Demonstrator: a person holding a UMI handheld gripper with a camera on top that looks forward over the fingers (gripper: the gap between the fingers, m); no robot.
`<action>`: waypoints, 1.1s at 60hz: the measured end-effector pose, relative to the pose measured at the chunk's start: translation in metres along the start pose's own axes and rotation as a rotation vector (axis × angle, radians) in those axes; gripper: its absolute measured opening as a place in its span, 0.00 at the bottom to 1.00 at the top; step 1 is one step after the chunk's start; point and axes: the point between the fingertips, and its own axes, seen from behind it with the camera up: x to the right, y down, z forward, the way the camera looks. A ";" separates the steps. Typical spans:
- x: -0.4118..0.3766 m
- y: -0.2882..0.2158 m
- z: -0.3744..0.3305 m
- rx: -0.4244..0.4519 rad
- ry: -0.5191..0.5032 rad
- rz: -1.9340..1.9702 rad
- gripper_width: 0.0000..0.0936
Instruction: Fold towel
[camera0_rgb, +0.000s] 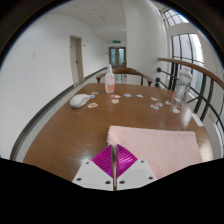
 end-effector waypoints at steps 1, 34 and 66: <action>0.002 -0.001 -0.001 0.001 -0.001 -0.011 0.01; 0.225 -0.009 -0.051 0.056 0.260 0.116 0.01; 0.230 0.002 -0.132 0.135 0.293 0.107 0.89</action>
